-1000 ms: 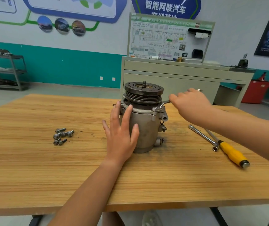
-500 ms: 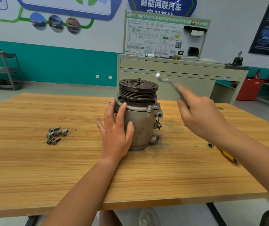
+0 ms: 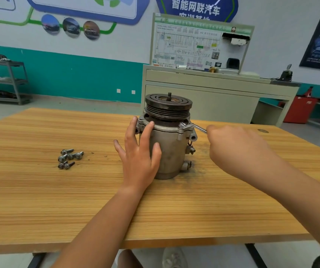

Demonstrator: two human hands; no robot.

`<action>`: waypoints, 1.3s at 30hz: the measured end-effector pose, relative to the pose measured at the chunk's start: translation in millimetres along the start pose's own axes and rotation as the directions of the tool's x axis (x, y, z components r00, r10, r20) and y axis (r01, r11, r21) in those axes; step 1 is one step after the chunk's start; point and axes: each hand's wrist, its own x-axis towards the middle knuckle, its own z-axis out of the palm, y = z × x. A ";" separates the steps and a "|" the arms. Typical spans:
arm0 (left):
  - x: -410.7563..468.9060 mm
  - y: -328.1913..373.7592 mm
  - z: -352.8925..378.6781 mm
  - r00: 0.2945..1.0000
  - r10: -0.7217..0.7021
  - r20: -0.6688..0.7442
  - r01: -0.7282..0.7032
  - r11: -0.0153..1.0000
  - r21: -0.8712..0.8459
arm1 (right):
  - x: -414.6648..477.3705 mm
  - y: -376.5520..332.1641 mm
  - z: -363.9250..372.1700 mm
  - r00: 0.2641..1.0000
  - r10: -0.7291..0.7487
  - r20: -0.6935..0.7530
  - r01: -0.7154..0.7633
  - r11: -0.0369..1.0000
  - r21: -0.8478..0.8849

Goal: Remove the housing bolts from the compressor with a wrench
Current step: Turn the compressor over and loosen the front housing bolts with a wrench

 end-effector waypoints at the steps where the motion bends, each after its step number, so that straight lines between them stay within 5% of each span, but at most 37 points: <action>1: -0.1 0.2 0.4 1.000 0.001 0.001 -0.001 1.000 0.002 | -1.2 -3.9 -6.8 1.000 -0.013 0.026 0.015 0.999 -0.051; 5: -0.6 -0.2 0.1 1.000 -0.009 0.025 0.008 1.000 0.007 | 3.0 -13.2 -25.2 0.986 -0.049 0.161 0.078 0.981 -0.178; 19: 2.5 -2.4 2.9 0.999 -0.021 0.043 0.021 1.000 -0.014 | 55.0 32.1 11.5 0.981 -0.186 0.057 0.194 0.924 -0.330; 25: 3.2 -5.5 3.4 0.999 0.019 0.030 -0.019 1.000 0.000 | 86.2 19.9 35.6 0.911 -0.316 -0.265 0.285 0.947 -0.151; 28: 3.7 -7.2 3.3 0.999 0.040 0.015 -0.040 0.999 0.016 | 79.3 25.8 45.1 0.941 -0.198 -0.274 0.196 0.980 -0.034; 32: 3.7 -7.8 5.4 0.999 0.038 0.005 -0.039 0.999 0.023 | 45.0 31.3 35.1 0.878 0.089 -0.470 0.099 0.928 0.360; 39: 2.8 -4.1 3.5 1.000 0.010 0.014 -0.010 1.000 0.013 | -5.2 20.7 19.6 0.993 -0.044 -0.105 0.039 0.998 -0.054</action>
